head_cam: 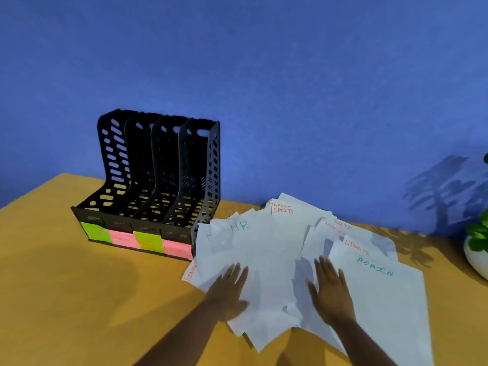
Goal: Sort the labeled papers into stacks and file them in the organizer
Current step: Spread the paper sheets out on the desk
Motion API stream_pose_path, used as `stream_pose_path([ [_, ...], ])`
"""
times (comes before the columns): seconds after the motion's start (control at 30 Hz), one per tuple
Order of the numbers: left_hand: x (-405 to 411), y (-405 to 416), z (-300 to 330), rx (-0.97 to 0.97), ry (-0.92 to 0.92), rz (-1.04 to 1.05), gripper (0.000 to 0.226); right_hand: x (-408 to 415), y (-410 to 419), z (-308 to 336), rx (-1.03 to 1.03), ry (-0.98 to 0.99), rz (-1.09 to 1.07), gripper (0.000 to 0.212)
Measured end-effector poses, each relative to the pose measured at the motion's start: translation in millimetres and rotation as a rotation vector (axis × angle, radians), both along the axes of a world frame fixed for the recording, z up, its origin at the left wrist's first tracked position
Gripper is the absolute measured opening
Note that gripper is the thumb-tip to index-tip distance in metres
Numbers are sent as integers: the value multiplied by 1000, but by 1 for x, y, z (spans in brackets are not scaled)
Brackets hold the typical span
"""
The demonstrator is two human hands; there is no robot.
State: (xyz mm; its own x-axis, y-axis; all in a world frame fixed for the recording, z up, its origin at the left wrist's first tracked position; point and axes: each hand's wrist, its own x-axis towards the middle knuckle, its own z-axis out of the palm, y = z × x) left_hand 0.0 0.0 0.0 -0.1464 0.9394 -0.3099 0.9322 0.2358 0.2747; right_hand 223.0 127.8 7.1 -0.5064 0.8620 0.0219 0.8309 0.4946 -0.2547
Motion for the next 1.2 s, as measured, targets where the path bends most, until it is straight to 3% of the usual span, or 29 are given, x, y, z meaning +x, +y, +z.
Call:
stream_pose_path([
  [0.1, 7, -6, -11, -44, 45, -22, 75, 12, -12, -25, -63, -39, -55, 70],
  [0.23, 11, -9, -14, -56, 161, -72, 64, 19, -18, -38, -174, -88, -50, 71],
  [0.37, 11, -5, -16, -50, 307, -141, 52, 16, -12, -29, -237, 17, -89, 60],
  [0.43, 9, -7, -11, -39, 297, -160, 53, 11, -8, -19, -284, 184, -142, 47],
  [0.53, 11, -20, -9, 111, 264, -203, 62, 1, -1, -8, -397, 373, -252, 46],
  [0.67, 23, -38, -9, 56, 405, -257, 60, -18, 6, 7, -566, 467, -332, 45],
  [0.73, 20, -39, -16, 117, 447, -306, 58, -26, 9, 16, -593, 516, -388, 46],
  [0.83, 23, -40, -14, 261, 349, -285, 58, -32, 15, 20, -605, 435, -382, 31],
  [0.9, 27, -41, -15, 402, 186, -154, 65, -33, 17, 18, -557, 382, -368, 28],
  [0.93, 28, -41, -14, 464, 76, -5, 71, -32, 19, 19, -532, 382, -378, 27],
  [1.0, 23, -36, -11, 578, -75, 362, 57, -26, 24, 22, -507, 417, -416, 25],
  [1.1, 17, -28, -6, 579, -300, 937, 41, -6, 34, 19, -506, 436, -487, 26],
  [1.2, 9, -18, 1, 573, -460, 1229, 42, 15, 36, 10, -516, 390, -525, 24],
])
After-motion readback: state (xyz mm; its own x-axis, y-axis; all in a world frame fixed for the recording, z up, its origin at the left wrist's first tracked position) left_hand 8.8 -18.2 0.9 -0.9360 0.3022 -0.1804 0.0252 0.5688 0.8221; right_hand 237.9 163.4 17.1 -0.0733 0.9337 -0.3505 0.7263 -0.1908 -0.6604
